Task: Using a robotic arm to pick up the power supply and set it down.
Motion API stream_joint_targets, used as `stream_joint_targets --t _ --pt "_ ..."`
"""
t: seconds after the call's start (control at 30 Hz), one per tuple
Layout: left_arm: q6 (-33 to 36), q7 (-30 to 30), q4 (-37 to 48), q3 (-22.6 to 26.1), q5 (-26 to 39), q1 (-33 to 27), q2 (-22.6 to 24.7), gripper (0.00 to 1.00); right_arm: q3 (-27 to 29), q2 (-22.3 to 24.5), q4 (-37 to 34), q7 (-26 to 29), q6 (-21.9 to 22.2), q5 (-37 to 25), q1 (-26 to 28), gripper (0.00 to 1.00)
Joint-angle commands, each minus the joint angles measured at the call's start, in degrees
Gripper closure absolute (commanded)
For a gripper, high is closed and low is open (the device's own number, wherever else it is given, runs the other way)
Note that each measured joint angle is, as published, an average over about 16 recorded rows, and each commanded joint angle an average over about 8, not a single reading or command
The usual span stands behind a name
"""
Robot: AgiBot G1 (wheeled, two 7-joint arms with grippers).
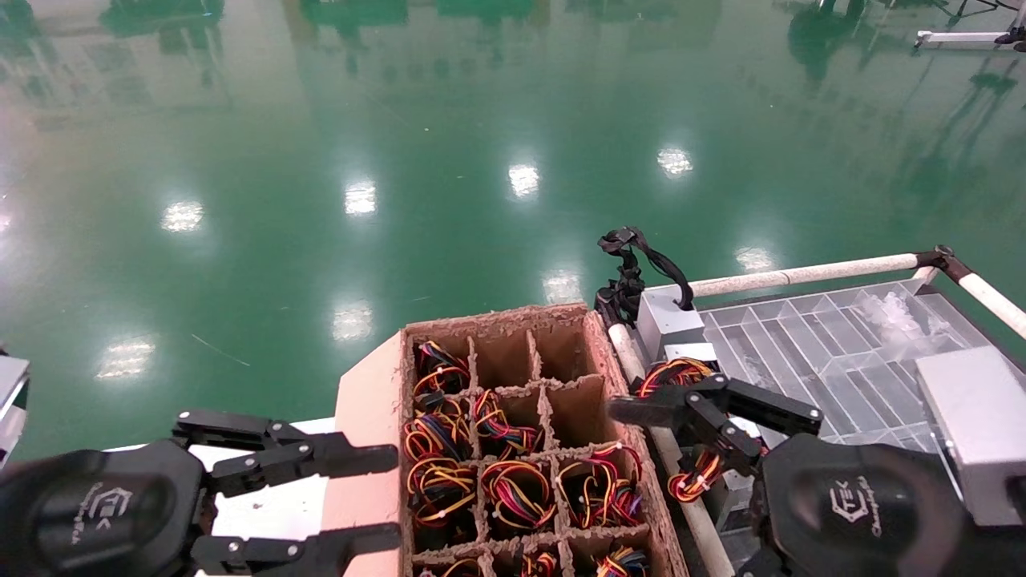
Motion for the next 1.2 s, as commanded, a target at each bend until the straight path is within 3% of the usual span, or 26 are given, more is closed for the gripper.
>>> stream_joint_targets --t 0.03,0.27,0.43,0.47,0.5,0.7,0.77,1.2 --pt "0.0 0.0 0.0 0.0 0.0 0.0 0.0 1.00 -0.2 0.7 0.5 0.0 0.4 -1.4 0.1 0.00" --pt "0.0 0.0 0.0 0.0 0.0 0.0 0.0 1.00 -3.9 1.7 1.4 1.2 0.0 -10.7 2.5 0.00" --pt "0.0 0.0 0.0 0.0 0.0 0.0 0.0 1.00 -6.7 -0.4 1.0 1.6 -0.5 -15.5 3.9 0.01" --pt "0.0 0.0 0.0 0.0 0.0 0.0 0.0 1.00 -7.3 -1.0 0.8 1.5 -0.8 -16.6 4.5 0.04" --pt "0.0 0.0 0.0 0.0 0.0 0.0 0.0 1.00 -8.0 -1.6 0.6 1.4 -1.3 -17.7 5.3 0.11" --pt "0.0 0.0 0.0 0.0 0.0 0.0 0.0 1.00 -11.2 -5.5 -3.3 0.3 -3.3 -23.4 10.3 0.86" --pt "0.0 0.0 0.0 0.0 0.0 0.0 0.0 1.00 -12.1 -6.5 -4.9 -0.3 -3.8 -24.7 11.7 1.00" --pt "0.0 0.0 0.0 0.0 0.0 0.0 0.0 1.00 -17.0 -10.0 -11.1 -4.2 -4.6 -30.3 18.2 1.00"
